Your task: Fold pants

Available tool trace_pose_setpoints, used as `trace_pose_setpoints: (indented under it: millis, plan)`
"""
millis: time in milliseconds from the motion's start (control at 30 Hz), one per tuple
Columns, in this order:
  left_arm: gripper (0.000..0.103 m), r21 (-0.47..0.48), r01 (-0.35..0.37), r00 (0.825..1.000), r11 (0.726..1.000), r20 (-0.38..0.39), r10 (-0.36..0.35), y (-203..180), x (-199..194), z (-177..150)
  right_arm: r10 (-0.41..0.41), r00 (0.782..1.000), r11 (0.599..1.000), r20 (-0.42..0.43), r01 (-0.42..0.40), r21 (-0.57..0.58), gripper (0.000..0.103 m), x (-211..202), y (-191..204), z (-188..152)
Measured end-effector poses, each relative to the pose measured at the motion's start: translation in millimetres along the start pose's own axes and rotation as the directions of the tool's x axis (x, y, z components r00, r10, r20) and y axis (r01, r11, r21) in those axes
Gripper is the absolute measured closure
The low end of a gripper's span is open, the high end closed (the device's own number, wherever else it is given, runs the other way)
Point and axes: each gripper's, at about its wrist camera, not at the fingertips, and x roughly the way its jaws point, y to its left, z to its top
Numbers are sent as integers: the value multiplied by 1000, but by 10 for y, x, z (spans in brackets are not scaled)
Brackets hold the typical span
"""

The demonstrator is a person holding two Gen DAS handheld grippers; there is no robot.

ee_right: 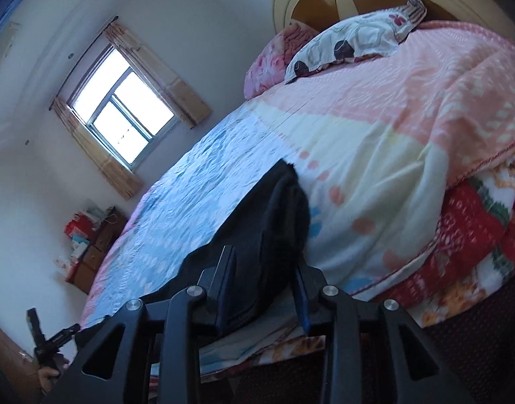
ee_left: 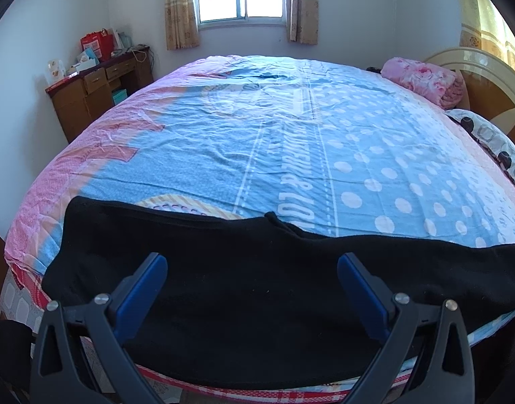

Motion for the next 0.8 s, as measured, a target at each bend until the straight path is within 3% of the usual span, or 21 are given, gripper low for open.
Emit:
trace_pose_setpoints:
  millis: [67, 200, 433, 467, 500, 633, 800]
  plan:
    - [0, -5, 2, 1000, 1000, -3, -2, 12, 7, 1, 24, 1000, 1000, -2, -24, -3, 68, 11, 31, -31]
    - [0, -8, 2, 1000, 1000, 1, -2, 10, -1, 3, -15, 1000, 998, 18, 16, -64, 68, 41, 140, -36]
    - [0, 1, -6, 1000, 1000, 15, 6, 14, -31, 3, 24, 999, 999, 37, -25, 35, 77, 136, 21, 0]
    - [0, 3, -10, 1000, 1000, 19, 10, 19, -35, 1, -22, 999, 1000, 33, 22, 7, 92, 137, 62, -6]
    - [0, 8, -14, 1000, 1000, 23, 14, 21, -40, -3, -56, 998, 998, 24, 56, -11, 94, 143, 85, -1]
    - [0, 23, -31, 999, 999, 35, 30, 31, -49, -6, -131, 991, 988, 35, 133, -72, 97, 148, 252, 8]
    - [0, 11, -25, 999, 1000, 45, 24, 99, -38, -15, -86, 994, 971, 68, 99, -219, 97, 159, 931, 17]
